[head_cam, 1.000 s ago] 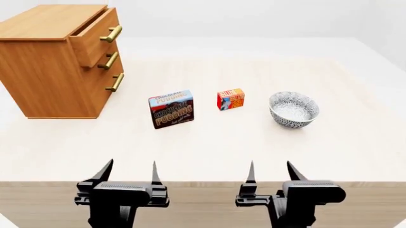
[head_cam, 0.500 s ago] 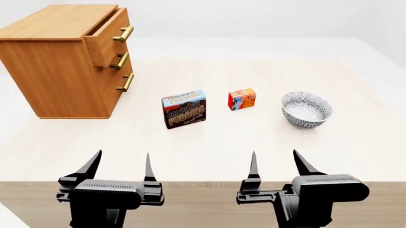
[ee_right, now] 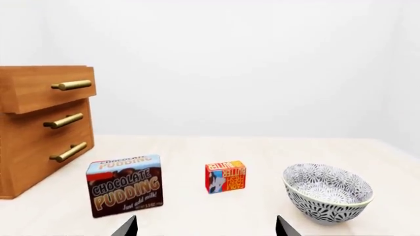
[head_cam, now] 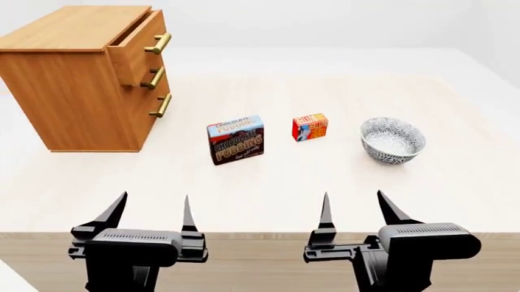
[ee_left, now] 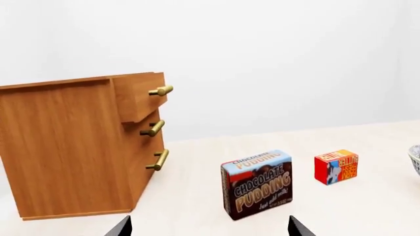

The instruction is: Put the butter at the back in the top drawer of the cabinet and close it.

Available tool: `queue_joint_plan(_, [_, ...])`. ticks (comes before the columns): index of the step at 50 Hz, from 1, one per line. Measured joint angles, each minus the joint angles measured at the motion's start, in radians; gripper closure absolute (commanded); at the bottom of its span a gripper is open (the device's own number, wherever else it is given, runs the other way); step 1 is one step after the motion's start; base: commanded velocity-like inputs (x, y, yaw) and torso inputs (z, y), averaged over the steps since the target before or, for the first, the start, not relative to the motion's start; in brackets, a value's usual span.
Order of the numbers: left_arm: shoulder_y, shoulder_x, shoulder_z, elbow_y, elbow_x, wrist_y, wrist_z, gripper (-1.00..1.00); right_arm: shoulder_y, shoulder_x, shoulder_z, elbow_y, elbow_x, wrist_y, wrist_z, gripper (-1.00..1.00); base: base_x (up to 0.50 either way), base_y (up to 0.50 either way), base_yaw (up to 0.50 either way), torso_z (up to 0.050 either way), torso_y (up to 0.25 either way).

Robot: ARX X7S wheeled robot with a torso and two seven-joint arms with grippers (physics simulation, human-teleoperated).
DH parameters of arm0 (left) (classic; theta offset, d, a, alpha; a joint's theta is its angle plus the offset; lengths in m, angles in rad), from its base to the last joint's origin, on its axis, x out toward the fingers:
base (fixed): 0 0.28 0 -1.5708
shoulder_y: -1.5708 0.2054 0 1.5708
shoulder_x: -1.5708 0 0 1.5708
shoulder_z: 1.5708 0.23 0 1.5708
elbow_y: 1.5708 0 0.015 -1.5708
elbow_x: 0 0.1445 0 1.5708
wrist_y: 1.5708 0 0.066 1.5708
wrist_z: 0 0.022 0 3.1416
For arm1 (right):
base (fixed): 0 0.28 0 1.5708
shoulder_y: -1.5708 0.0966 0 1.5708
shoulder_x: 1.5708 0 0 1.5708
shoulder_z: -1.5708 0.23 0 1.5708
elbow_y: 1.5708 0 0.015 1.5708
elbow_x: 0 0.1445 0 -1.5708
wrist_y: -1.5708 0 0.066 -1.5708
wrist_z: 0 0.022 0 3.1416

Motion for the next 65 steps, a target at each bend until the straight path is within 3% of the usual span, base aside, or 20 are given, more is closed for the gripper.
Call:
queue_joint_plan(6, [0.001, -0.005, 0.001, 0.000, -0.008, 0.000, -0.003, -1.00, 0.000, 0.003, -0.004, -0.003, 0.003, 0.006, 0.004, -1.00, 0.00, 0.00, 0.00, 0.000, 0.000])
queue_joint_plan(54, [0.009, -0.038, 0.016, 0.029, -0.056, -0.011, -0.026, -1.00, 0.013, 0.029, -0.032, -0.026, 0.028, 0.052, 0.031, -1.00, 0.50, 0.00, 0.00, 0.000, 0.000])
queue_joint_plan(65, [0.007, -0.044, 0.017, 0.035, -0.069, -0.013, -0.028, -1.00, 0.010, 0.035, -0.034, -0.033, 0.031, 0.031, 0.032, -1.00, 0.02, 0.00, 0.00, 0.000, 0.000])
